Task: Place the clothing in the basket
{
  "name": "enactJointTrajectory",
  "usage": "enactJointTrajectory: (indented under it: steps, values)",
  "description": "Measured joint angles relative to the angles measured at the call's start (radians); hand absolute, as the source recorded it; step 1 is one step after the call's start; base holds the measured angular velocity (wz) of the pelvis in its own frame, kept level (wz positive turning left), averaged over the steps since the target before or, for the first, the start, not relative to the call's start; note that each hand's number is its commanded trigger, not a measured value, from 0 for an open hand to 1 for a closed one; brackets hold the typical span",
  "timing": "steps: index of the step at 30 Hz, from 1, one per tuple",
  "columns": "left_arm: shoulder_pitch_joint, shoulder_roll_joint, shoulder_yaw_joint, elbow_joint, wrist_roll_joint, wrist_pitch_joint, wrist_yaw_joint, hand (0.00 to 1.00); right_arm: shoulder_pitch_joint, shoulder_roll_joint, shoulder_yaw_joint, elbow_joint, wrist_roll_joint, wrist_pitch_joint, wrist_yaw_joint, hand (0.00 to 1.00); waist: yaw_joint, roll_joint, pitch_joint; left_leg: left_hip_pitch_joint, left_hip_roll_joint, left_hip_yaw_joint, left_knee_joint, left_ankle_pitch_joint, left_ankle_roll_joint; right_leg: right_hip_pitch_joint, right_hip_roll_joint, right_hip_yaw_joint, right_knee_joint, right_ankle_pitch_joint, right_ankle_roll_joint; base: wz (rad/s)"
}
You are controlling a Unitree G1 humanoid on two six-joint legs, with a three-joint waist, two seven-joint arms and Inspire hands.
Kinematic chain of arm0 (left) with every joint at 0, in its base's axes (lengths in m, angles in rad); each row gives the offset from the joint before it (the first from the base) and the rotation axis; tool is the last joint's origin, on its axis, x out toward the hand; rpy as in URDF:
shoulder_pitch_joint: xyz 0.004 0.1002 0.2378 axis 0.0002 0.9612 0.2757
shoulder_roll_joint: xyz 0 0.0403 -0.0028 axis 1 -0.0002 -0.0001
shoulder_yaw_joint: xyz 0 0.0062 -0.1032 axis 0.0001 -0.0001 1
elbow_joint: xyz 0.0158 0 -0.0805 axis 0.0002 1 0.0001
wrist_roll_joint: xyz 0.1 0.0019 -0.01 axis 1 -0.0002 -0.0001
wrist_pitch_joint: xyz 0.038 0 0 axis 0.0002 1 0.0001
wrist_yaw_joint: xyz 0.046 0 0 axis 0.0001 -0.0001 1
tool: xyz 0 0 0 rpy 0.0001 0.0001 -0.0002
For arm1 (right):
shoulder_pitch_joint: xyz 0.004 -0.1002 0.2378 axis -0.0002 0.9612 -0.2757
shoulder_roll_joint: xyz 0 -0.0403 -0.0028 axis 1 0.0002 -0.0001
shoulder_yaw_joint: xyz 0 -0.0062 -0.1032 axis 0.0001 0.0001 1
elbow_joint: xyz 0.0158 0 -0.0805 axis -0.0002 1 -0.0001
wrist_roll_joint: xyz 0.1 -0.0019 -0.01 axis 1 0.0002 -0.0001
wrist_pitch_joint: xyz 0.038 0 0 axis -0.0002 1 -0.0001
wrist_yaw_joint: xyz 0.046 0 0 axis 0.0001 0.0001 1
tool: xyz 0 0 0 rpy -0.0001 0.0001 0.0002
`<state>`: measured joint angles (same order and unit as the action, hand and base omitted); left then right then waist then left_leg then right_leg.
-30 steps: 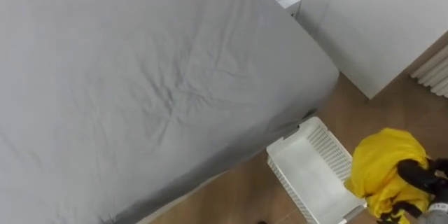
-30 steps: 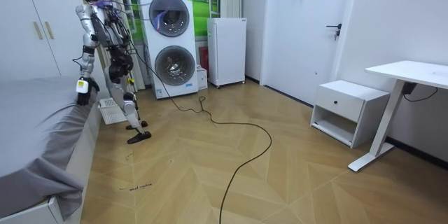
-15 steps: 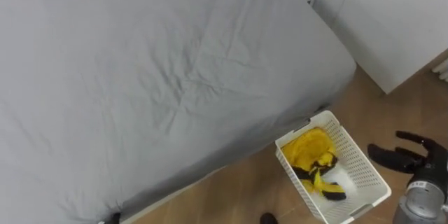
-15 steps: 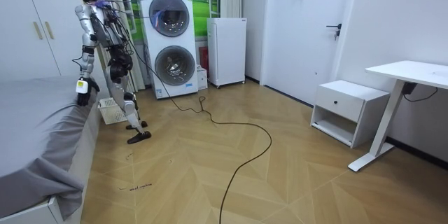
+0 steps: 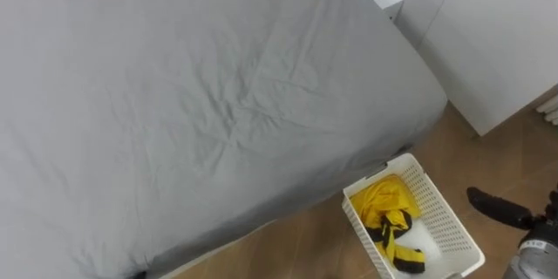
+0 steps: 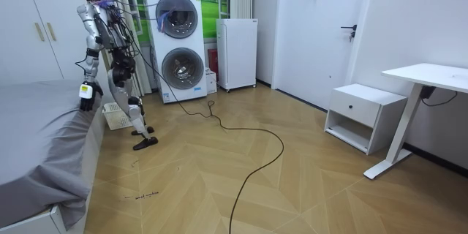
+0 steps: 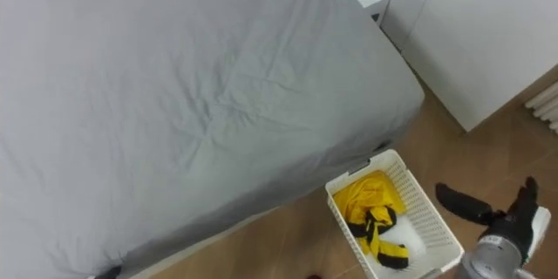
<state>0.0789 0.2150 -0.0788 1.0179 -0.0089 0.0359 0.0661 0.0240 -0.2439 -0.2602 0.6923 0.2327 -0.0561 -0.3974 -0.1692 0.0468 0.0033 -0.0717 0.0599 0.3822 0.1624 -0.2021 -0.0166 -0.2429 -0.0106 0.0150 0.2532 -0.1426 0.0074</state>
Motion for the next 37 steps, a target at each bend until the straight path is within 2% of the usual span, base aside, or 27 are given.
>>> enactJointTrajectory:
  steps: [2,5,10,13,18,20,22,26,29,32,37]
  values:
    - [0.023,0.000,0.001,-0.014,0.003,0.000,-0.006,0.00,0.040,0.004,0.001,-0.016,0.004,0.000,0.026,0.00,0.008,-0.016,-0.0051,0.036,-0.002,-0.011,-0.007,0.000,0.000,0.044,-0.001,-0.003,-0.017,-0.001,0.002,0.09]
    - [0.041,-0.001,0.000,-0.027,0.003,0.001,-0.006,0.00,0.069,0.008,0.003,-0.049,0.027,0.001,0.052,0.00,0.010,-0.025,-0.0093,0.049,-0.003,-0.038,-0.014,0.000,0.000,0.070,-0.004,-0.024,-0.030,-0.003,0.005,0.18]
    - [0.059,-0.014,0.000,-0.041,0.003,0.001,0.010,0.00,0.095,0.022,0.037,-0.052,0.059,0.001,0.069,0.00,0.013,-0.034,-0.0065,0.104,-0.001,-0.080,-0.020,0.000,0.000,0.156,-0.006,-0.066,-0.065,-0.003,0.005,0.23]
    - [0.069,-0.021,0.001,-0.042,0.017,-0.003,0.018,0.00,0.103,0.041,0.083,0.001,0.056,0.001,0.102,0.00,0.036,-0.043,-0.0008,0.131,0.001,-0.094,-0.021,0.000,0.000,0.204,-0.006,-0.084,-0.086,-0.002,0.003,0.20]
    - [0.074,-0.041,0.052,-0.028,0.047,-0.022,0.021,0.00,0.113,0.076,0.092,0.151,0.043,0.005,0.185,0.00,0.054,-0.054,-0.0025,0.137,-0.005,-0.132,-0.021,0.000,-0.001,0.236,-0.011,-0.106,-0.100,-0.007,0.004,0.37]
    - [0.089,-0.043,0.089,-0.015,0.055,-0.025,0.024,0.00,0.120,0.090,0.110,0.252,0.034,0.007,0.225,0.00,0.066,-0.062,-0.0045,0.139,-0.010,-0.171,-0.020,0.000,-0.001,0.265,-0.017,-0.139,-0.105,-0.011,0.007,0.46]
    - [0.095,-0.047,0.097,-0.010,0.060,-0.035,0.033,0.00,0.118,0.092,0.126,0.319,0.033,0.015,0.248,0.00,0.074,-0.062,-0.0039,0.137,-0.015,-0.191,-0.018,0.000,0.000,0.276,-0.024,-0.159,-0.104,-0.017,0.010,0.47]
    - [0.111,-0.054,0.116,0.014,0.062,-0.044,0.039,0.00,0.099,0.098,0.180,0.436,0.007,0.018,0.292,0.00,0.128,-0.058,-0.0008,0.136,-0.023,-0.221,-0.013,-0.001,0.000,0.291,-0.027,-0.162,-0.104,-0.021,0.012,0.25]
    - [0.117,-0.060,0.116,0.035,0.069,-0.044,0.039,0.00,0.093,0.102,0.220,0.464,-0.032,0.024,0.317,0.00,0.140,-0.056,0.0003,0.134,-0.030,-0.252,-0.009,0.000,0.002,0.306,-0.033,-0.194,-0.105,-0.027,0.014,0.36]
    - [0.123,-0.075,0.116,0.036,0.070,-0.044,0.041,0.00,0.085,0.103,0.292,0.483,-0.038,0.036,0.328,0.00,0.156,-0.052,0.0012,0.125,-0.041,-0.304,0.002,0.000,0.005,0.320,-0.042,-0.230,-0.104,-0.041,0.016,0.47]
    - [0.136,-0.079,0.116,0.034,0.070,-0.044,0.040,0.00,0.065,0.107,0.311,0.490,-0.041,0.036,0.349,0.00,0.177,-0.044,0.0017,0.115,-0.043,-0.328,0.006,0.001,0.005,0.332,-0.044,-0.262,-0.106,-0.048,0.016,0.20]
